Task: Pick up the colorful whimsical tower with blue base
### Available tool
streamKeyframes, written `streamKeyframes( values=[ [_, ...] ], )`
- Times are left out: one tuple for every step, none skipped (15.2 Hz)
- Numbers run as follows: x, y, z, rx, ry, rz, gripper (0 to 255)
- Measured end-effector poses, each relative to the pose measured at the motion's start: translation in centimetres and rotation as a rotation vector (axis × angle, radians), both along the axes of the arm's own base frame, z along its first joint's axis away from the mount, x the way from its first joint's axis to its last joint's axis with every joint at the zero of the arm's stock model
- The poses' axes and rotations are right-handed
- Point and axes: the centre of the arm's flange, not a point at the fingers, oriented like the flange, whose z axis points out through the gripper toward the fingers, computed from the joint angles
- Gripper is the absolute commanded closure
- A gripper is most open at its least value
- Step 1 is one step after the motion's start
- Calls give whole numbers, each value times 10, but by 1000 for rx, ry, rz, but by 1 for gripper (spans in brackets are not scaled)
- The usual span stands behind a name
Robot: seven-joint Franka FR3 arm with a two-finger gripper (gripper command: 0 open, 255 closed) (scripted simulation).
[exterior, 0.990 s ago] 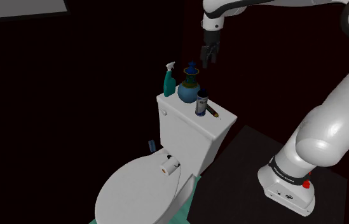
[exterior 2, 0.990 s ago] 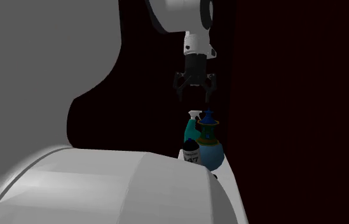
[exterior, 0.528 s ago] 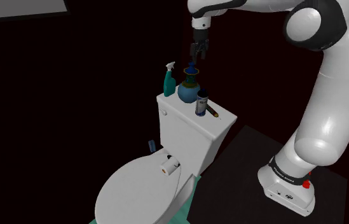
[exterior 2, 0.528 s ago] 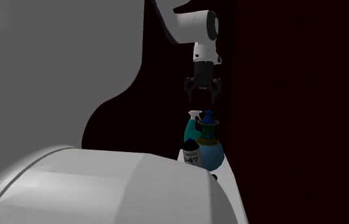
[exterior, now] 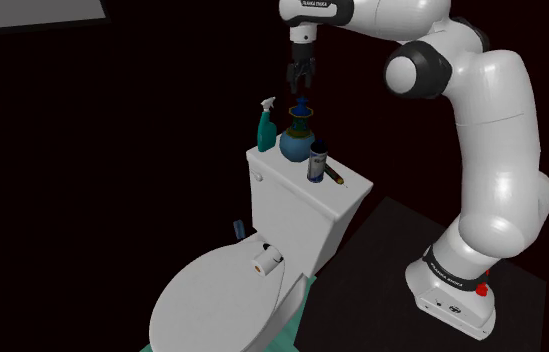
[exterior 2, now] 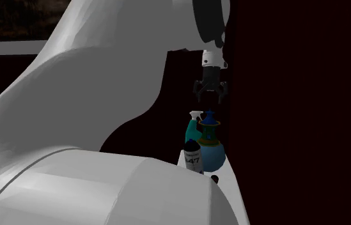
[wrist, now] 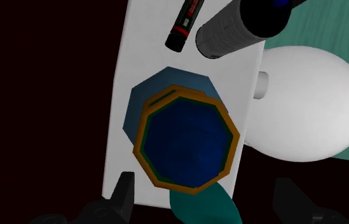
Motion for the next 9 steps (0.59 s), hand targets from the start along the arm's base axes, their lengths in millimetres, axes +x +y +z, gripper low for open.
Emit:
streamKeyframes(
  values=[
    [1,0,-5,0,0,0,0],
    [3,-1,-10,0,0,0,0],
    [4,-1,-15,0,0,0,0],
    [2,-2,-20,0,0,0,0],
    [2,-1,-27,0,0,0,0],
    [3,-1,-32,0,0,0,0],
    [3,-1,-36,0,0,0,0],
    [2,-2,-38,0,0,0,255],
    [2,-2,-39,0,0,0,255]
  ],
)
